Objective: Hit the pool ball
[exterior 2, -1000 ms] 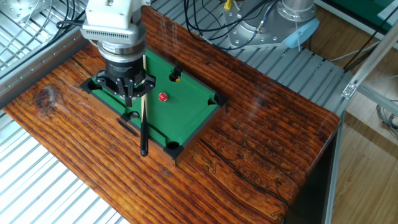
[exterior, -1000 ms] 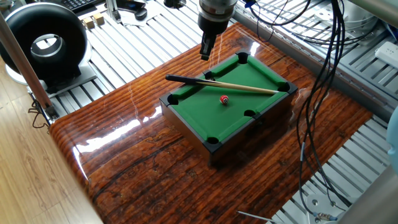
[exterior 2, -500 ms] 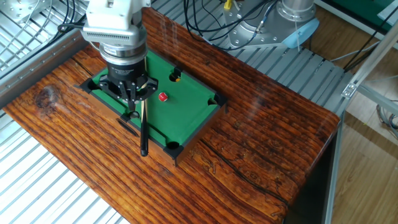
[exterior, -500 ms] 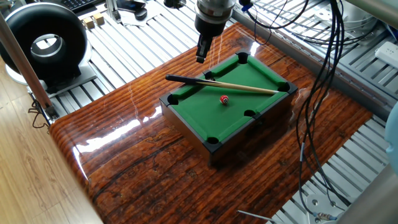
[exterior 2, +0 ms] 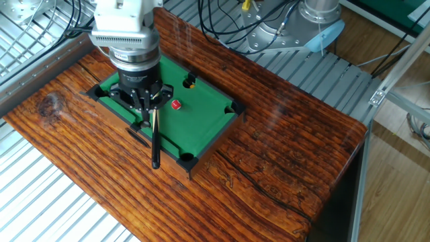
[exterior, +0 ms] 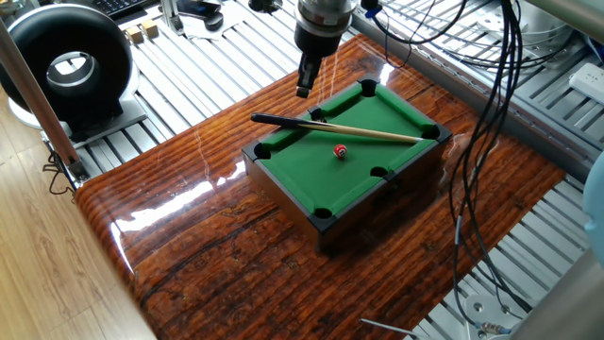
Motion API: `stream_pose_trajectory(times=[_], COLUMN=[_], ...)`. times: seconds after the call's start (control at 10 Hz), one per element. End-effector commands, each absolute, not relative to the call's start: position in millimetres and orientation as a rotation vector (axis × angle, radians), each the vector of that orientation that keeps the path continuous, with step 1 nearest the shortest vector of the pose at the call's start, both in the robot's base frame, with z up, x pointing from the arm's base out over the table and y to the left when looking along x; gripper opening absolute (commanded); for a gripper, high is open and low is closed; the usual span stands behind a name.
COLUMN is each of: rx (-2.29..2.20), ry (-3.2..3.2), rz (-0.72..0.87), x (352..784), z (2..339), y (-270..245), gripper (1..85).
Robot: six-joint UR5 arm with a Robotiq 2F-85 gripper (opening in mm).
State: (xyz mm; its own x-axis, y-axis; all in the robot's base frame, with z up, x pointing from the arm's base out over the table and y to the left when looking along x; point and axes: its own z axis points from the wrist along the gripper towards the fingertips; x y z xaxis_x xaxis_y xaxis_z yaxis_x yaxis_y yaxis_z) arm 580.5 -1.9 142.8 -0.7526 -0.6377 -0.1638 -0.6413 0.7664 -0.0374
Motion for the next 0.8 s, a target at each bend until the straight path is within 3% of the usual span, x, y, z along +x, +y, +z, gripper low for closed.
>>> stream_pose_trajectory(times=[0.0,0.2,0.5,0.7], rx=[-1.107,-1.112,-1.042,-1.033], ry=[2.799,2.851,2.924,2.916], rz=[0.058,-0.093,0.04,-0.041], x=[569.5,566.8,548.6,555.8], z=[142.8,141.7,140.6,140.7], y=[-1.1,-30.0,-13.2,-25.2], gripper=[1.0,1.0,1.0,4.0])
